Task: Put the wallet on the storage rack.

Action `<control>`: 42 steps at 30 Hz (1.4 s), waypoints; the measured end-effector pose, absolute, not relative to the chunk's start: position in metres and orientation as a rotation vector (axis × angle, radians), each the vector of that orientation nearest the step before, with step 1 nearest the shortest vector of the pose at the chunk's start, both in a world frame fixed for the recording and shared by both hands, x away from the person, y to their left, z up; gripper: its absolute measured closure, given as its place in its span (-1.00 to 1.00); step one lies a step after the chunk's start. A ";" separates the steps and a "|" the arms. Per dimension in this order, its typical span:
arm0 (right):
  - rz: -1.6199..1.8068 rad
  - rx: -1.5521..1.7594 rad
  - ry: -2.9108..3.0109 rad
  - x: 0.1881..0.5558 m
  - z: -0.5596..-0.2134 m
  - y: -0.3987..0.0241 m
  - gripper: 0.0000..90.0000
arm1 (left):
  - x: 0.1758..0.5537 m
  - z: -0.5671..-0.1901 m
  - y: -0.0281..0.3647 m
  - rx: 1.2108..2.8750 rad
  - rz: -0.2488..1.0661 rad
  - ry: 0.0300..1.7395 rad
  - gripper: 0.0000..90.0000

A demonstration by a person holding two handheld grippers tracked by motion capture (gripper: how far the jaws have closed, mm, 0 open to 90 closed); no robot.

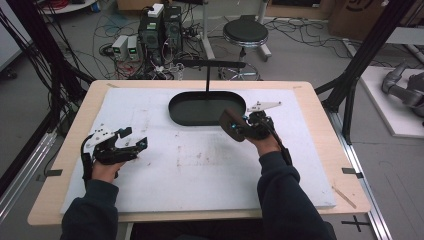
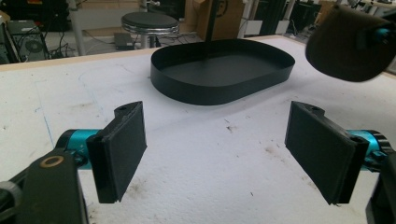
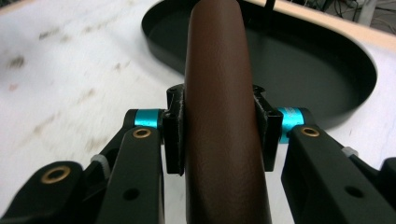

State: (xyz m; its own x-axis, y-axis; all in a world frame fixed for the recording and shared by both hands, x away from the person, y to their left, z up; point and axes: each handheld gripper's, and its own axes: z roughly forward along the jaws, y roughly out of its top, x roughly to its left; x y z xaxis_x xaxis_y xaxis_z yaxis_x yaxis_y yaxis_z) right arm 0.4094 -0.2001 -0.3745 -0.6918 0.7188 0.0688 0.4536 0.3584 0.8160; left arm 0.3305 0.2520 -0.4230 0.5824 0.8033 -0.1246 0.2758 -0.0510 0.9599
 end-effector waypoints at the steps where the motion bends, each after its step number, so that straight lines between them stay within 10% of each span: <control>1: 1.264 1.051 2.320 0.415 -0.373 -0.199 0.42 | 0.330 -0.423 0.252 1.615 0.550 0.922 -0.55; 28: 1.257 1.300 2.287 0.524 -0.414 -0.145 0.38 | 0.335 -0.425 0.254 1.614 0.536 0.917 -0.54; 35: 1.151 1.358 2.192 0.526 -0.412 -0.157 -0.14 | 0.337 -0.426 0.253 1.617 0.532 0.919 -0.54; 42: 1.090 1.365 2.175 0.519 -0.403 -0.178 -0.17 | 0.339 -0.426 0.250 1.622 0.524 0.914 -0.54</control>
